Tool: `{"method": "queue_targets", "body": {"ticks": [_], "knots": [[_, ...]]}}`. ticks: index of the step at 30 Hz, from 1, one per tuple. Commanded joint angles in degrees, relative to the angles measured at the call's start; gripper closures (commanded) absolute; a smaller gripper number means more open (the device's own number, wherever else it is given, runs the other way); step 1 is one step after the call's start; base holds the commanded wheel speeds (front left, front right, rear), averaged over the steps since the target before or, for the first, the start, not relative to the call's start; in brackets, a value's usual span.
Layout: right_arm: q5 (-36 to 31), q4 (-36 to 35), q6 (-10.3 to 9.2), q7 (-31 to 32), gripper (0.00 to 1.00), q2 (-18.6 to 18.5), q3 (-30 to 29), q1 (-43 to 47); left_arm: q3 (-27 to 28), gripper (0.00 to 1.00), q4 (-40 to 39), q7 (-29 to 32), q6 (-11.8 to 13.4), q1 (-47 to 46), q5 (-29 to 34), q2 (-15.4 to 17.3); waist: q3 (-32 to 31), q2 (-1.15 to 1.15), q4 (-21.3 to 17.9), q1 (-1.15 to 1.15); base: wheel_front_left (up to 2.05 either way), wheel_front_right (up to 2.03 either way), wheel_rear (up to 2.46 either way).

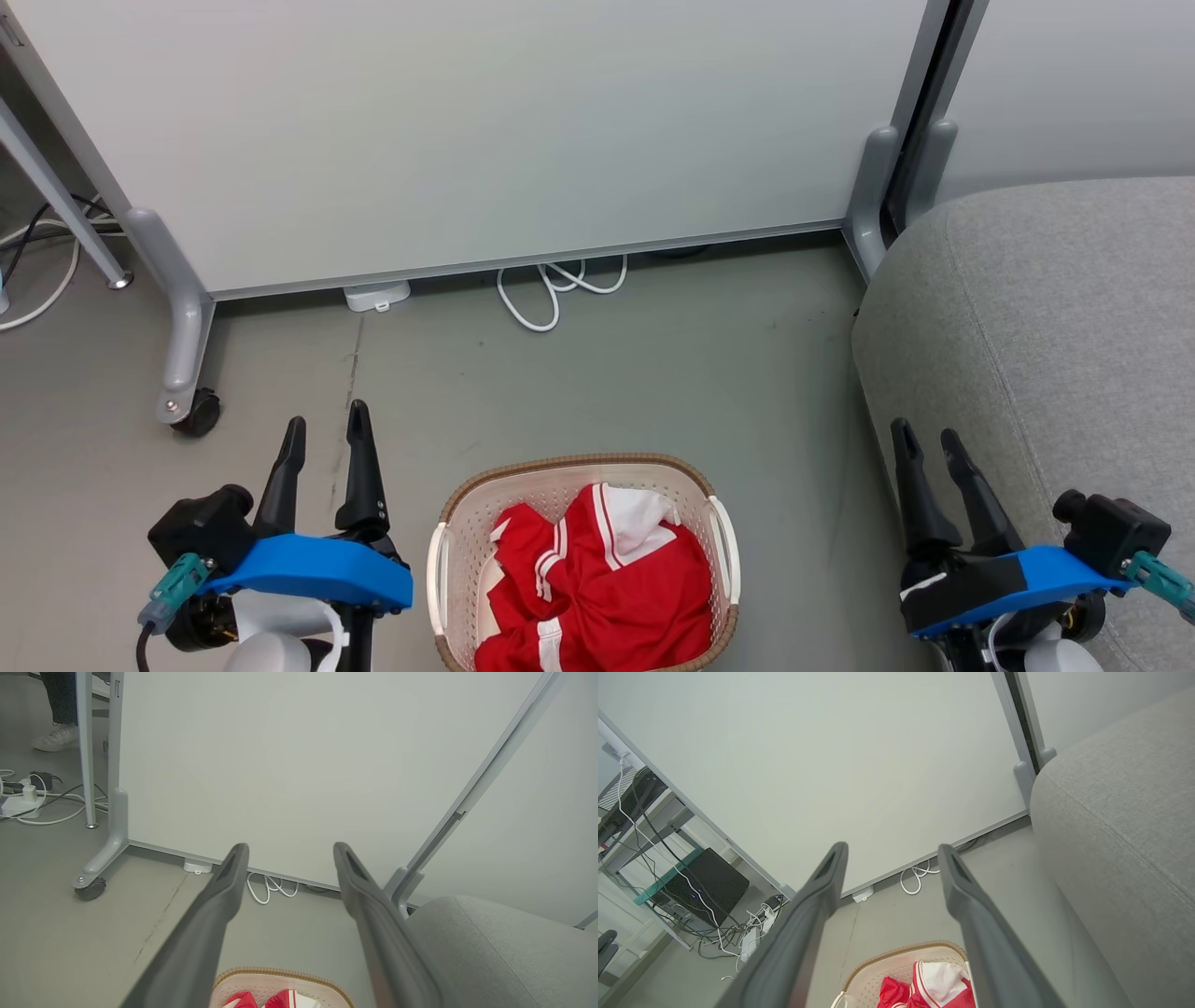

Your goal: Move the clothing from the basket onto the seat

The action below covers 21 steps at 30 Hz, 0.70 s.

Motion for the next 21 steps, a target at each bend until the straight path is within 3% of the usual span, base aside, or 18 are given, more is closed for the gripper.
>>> {"method": "queue_targets", "body": {"ticks": [1, 21], "knots": [[-1.6, -0.5, 0.1, -0.5, 0.0, -0.4, 0.2, -1.2, -0.4, 0.0, -0.3, -0.5, 0.2, -1.3, 1.6, 0.4, 0.1, 0.0, 0.0, 0.0, 0.0, 0.0, 0.0], [-12.5, 1.3, 0.12, -3.3, 0.0, -0.5, 1.4, -1.6, -2.6, 0.0, 0.9, -3.3, -0.4, -1.8, 12.2, 0.4, 0.5, 0.0, 0.3, 0.0, 0.0, 0.0, 0.0]]}}
